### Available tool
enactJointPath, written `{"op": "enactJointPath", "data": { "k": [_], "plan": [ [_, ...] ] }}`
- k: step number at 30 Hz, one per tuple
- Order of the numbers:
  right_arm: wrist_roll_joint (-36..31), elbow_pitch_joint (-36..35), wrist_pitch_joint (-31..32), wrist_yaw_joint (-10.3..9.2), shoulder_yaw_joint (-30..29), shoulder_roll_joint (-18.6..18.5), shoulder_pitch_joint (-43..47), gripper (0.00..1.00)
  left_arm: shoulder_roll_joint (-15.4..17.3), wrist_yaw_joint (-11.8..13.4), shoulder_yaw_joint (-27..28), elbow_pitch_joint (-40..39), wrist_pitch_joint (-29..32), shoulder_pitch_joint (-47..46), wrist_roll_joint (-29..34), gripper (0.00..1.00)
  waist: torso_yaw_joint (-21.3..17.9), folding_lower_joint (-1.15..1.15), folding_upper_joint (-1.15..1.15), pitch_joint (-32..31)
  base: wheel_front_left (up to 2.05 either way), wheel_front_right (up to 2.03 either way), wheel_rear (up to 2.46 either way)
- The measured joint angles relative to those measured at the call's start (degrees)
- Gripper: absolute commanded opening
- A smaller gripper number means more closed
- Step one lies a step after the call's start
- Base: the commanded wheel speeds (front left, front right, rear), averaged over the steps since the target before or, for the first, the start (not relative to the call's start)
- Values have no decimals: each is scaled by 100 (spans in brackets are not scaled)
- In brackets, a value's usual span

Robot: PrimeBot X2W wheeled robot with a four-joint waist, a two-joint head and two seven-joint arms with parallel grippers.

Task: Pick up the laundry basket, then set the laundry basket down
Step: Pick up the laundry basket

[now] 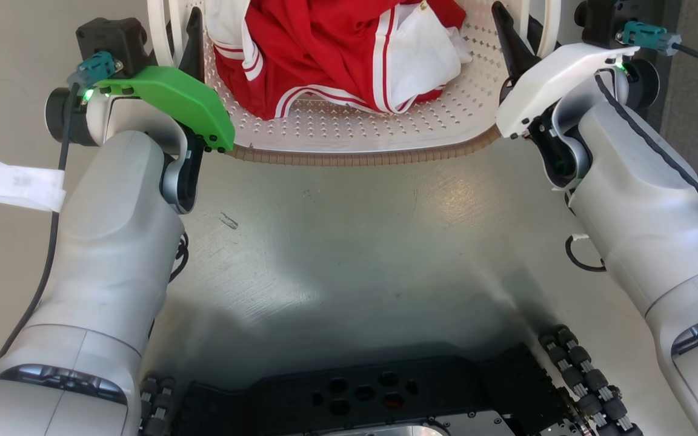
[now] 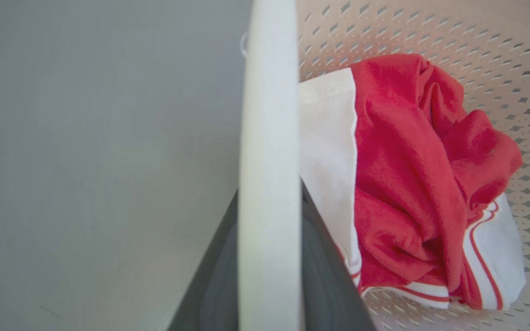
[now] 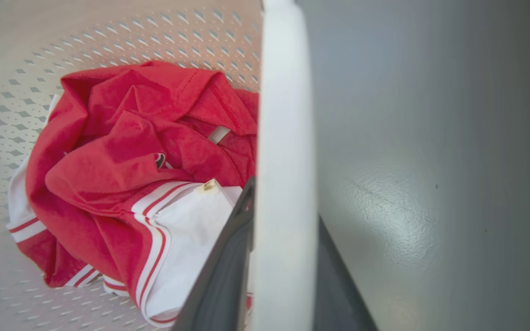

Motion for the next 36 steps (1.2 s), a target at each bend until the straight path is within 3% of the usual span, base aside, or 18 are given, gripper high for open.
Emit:
{"op": "enactJointPath", "data": {
  "k": [14, 27, 36],
  "plan": [
    [186, 220, -56, -5, 454, -19, -50, 0, 0, -55, -249, 372, -9, -23, -334, 0, 5, 0, 0, -369, 0, 0, 0],
    [558, 435, -58, -5, 906, 73, 538, 0, -19, -108, -603, 745, -8, 572, -821, 0, 13, 0, 0, -1300, 0, 0, 0],
    [905, 569, 64, -5, 1180, 144, 899, 0, -20, -155, -790, 958, 310, 896, -1070, 0, -28, 0, 0, -2014, 0, 0, 0]
  ]
}}
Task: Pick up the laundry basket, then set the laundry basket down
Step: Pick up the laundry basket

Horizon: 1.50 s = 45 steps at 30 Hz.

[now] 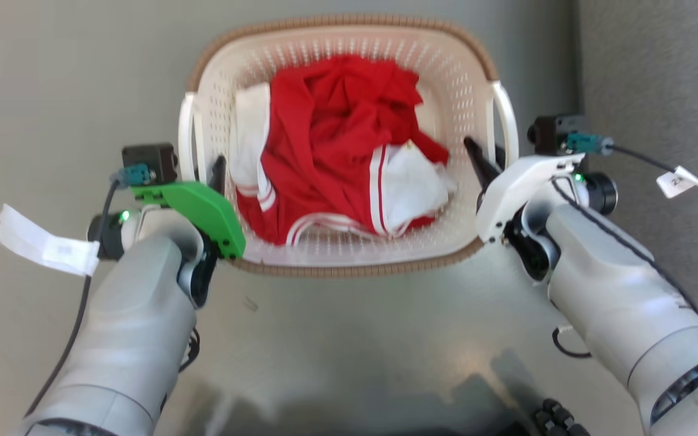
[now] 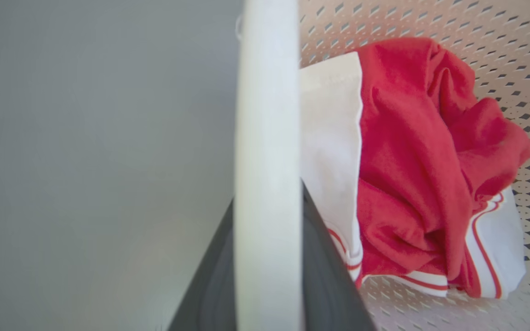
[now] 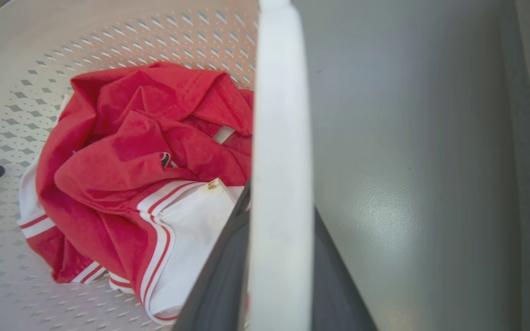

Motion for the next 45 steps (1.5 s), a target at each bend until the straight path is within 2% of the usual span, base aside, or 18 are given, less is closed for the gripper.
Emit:
{"op": "enactJointPath", "data": {
  "k": [12, 28, 40, 45],
  "plan": [
    [488, 22, 498, -1, 276, 15, 442, 0, -10, -52, -192, 145, 417, 463, -386, 0, -87, 0, 0, -985, 0, 0, 0],
    [1104, 1, 1483, -53, 802, -4, 1190, 0, -11, -71, -513, 276, 1202, 1375, -1059, 0, -140, 0, 0, -2395, 0, 0, 0],
    [1413, -27, 1907, -62, 1078, -32, 1809, 0, -13, -69, -713, 266, 1540, 2080, -1415, 0, -147, -1, 0, -3367, 0, 0, 0],
    [1502, -98, 1982, -70, 1138, -119, 1845, 0, -11, 9, -780, 141, 1631, 2112, -1472, 0, -171, -1, 0, -3691, 0, 0, 0]
  ]
}}
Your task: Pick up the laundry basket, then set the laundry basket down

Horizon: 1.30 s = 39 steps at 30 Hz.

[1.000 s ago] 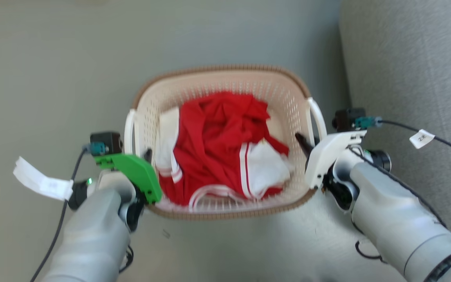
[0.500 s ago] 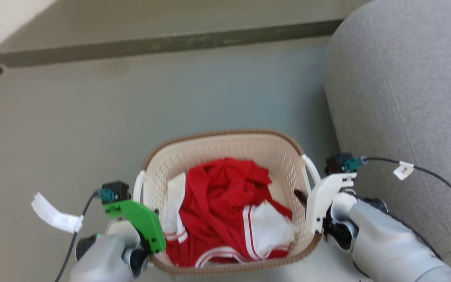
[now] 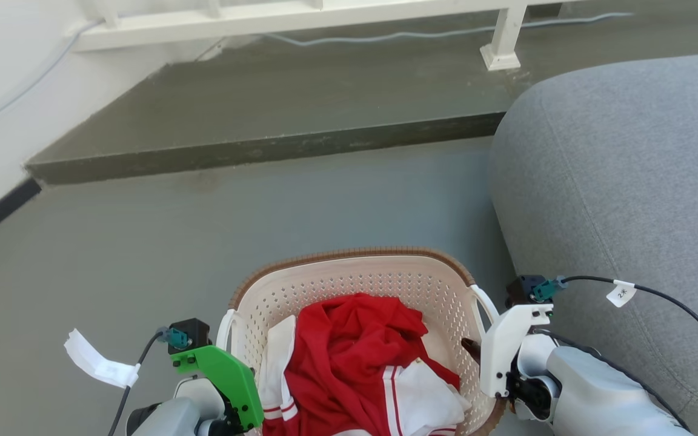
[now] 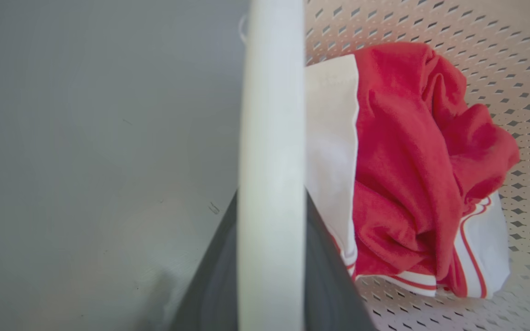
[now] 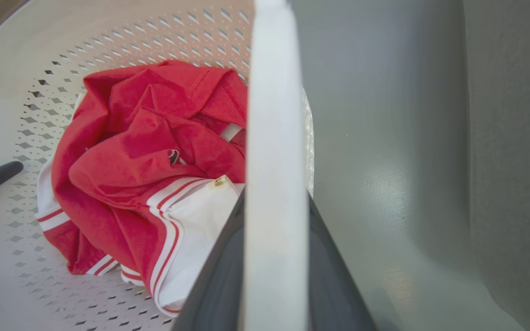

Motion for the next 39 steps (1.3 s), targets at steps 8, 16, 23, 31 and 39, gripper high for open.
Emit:
{"op": "enactJointPath", "data": {
  "k": [8, 16, 23, 31, 39],
  "plan": [
    [62, -59, 80, -2, 79, -76, -1, 0, 3, 75, -132, -65, 34, 1, -134, 0, -29, 0, 0, -122, 0, 0, 0],
    [162, -104, 99, -10, 135, -140, -5, 0, 13, 178, -201, -177, 53, 1, -216, 0, -35, 0, 0, -119, 0, 0, 0],
    [207, -132, 99, -10, 189, -178, -15, 0, 15, 258, -297, -224, 49, 1, -245, 0, -36, 0, 0, -68, 0, 0, 0],
    [257, -159, 89, -10, 260, -215, -48, 0, 18, 320, -352, -260, 3, -4, -301, 0, -33, 0, 0, -22, 0, 0, 0],
    [307, -164, 73, -10, 339, -237, -108, 0, 26, 349, -431, -294, -24, -8, -380, 0, -28, 0, 0, -9, 0, 0, 0]
  ]
}}
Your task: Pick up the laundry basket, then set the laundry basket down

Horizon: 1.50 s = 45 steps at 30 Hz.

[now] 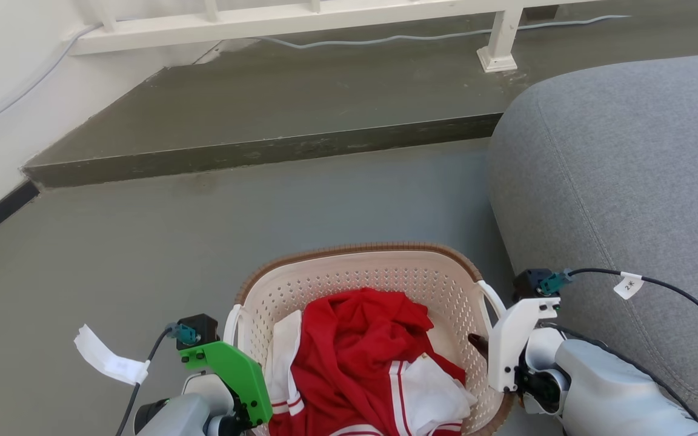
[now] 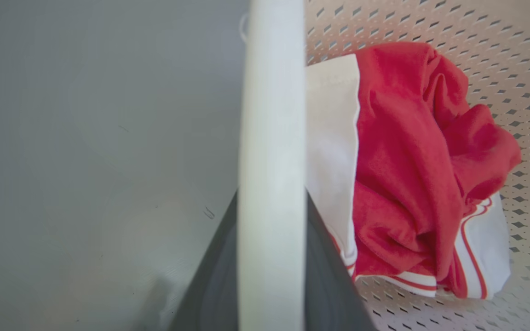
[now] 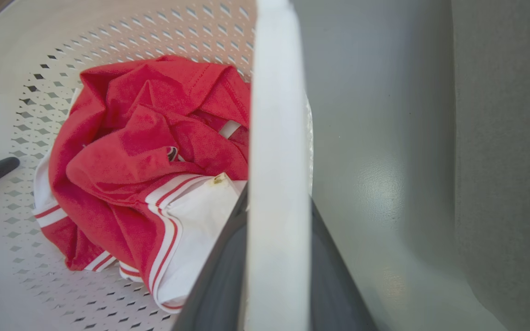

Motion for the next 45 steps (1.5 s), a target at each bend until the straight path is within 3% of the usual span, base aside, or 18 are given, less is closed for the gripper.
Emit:
{"op": "enactJointPath", "data": {
  "k": [17, 45],
  "plan": [
    [54, -156, -211, -4, 73, -154, -396, 0, 32, 189, -97, -171, -162, -426, -104, 0, -28, 0, 0, 508, 0, 0, 0],
    [27, -532, -916, -5, 147, -542, -1747, 0, 85, 531, -254, -415, -801, -1825, -21, 0, -55, 1, 0, 2450, 0, 0, 0]
  ]
}}
